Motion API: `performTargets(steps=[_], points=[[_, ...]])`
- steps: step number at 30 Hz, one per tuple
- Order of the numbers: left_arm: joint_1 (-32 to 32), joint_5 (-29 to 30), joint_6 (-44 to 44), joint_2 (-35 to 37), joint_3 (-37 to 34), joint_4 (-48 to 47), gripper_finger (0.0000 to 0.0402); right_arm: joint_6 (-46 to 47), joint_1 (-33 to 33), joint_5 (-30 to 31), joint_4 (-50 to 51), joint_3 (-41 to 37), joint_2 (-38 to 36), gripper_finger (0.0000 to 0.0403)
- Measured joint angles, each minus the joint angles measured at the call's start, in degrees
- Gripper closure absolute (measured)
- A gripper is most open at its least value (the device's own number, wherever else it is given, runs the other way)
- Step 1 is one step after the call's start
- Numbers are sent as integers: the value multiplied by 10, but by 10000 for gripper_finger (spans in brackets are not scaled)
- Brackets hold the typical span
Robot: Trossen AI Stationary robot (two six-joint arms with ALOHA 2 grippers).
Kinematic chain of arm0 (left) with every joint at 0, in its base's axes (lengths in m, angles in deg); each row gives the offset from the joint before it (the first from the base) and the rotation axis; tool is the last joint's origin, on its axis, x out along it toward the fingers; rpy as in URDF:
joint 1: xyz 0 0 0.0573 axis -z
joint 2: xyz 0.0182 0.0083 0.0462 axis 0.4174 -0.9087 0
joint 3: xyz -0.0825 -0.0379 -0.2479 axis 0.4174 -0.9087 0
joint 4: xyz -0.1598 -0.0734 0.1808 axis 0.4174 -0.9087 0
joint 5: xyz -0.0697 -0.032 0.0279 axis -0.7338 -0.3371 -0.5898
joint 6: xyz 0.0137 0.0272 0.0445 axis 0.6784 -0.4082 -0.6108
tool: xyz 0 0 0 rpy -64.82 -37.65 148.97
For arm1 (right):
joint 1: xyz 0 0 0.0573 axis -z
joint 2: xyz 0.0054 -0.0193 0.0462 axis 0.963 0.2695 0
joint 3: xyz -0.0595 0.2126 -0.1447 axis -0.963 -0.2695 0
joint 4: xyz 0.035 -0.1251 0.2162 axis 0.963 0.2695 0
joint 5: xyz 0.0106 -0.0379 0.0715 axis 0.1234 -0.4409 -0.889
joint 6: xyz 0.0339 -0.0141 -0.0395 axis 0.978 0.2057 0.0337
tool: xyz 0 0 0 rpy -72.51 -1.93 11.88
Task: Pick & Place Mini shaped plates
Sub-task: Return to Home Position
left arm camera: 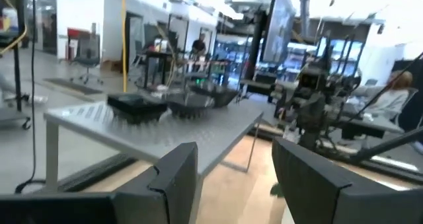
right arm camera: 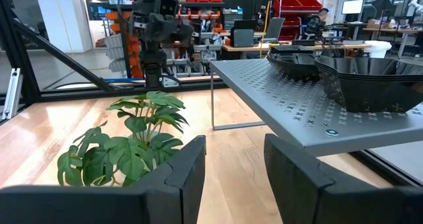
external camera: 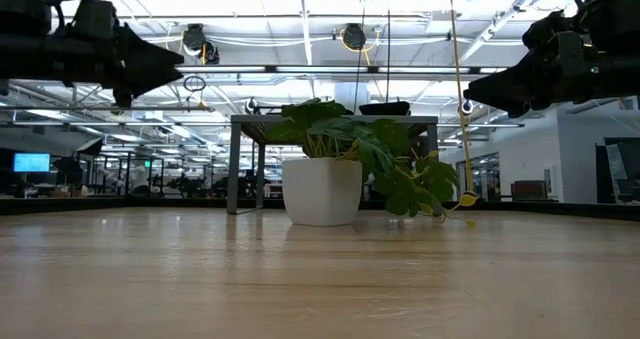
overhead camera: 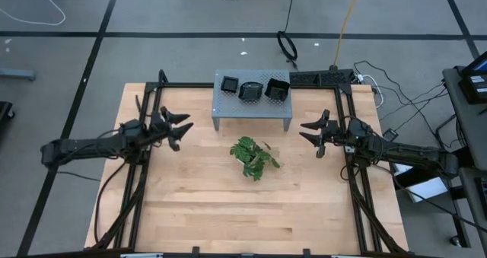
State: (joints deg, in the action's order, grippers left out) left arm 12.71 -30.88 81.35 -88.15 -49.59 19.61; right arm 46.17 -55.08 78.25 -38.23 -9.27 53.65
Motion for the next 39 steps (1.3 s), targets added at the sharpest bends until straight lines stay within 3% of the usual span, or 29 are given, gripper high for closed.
performTargets(steps=[7, 15, 25, 39], points=[[-44, -47, 0, 64, 1, -65, 201, 0, 0, 0, 0, 0, 0, 261], [-54, -50, 14, 81, 1, -144, 201, 0, 0, 0, 0, 0, 0, 261], [-54, -50, -32, 81, 1, -167, 201, 0, 0, 0, 0, 0, -3, 261], [-54, -50, -31, 81, 1, -166, 201, 0, 51, 0, 0, 0, -85, 261]])
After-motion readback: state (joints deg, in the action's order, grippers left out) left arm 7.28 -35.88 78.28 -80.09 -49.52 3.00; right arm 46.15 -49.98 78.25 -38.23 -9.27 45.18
